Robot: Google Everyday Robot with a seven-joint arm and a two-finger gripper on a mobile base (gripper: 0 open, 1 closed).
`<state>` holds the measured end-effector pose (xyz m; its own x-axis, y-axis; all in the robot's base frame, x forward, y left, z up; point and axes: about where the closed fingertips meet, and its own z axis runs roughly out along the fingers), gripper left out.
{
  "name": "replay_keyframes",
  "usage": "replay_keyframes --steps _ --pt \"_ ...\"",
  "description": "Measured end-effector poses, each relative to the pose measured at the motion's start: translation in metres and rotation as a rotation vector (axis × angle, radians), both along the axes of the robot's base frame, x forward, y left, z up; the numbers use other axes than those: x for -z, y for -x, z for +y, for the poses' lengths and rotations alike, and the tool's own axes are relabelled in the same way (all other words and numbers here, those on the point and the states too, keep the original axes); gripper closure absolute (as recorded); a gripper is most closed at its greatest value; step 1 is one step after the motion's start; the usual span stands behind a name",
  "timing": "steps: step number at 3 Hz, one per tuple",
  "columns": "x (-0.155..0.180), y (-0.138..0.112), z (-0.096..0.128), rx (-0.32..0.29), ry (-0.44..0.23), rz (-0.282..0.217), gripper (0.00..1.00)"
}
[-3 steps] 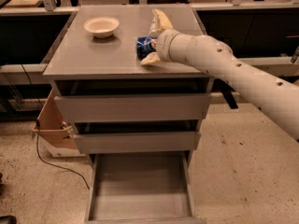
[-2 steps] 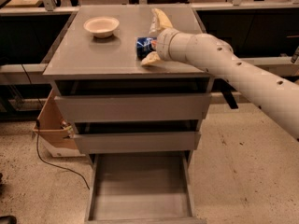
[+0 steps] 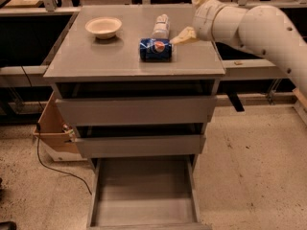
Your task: Pick pepsi can from bottom drawer and place on counter
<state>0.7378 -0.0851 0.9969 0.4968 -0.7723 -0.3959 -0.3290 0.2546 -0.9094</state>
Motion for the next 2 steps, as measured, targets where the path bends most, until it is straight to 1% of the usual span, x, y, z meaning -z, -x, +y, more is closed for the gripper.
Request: replay_keyframes --steps 1,2 --pt "-0.025 0.011 -0.03 0.035 0.032 -0.027 0.01" --pt "-0.034 0.021 -0.066 0.086 0.098 -0.05 0.0"
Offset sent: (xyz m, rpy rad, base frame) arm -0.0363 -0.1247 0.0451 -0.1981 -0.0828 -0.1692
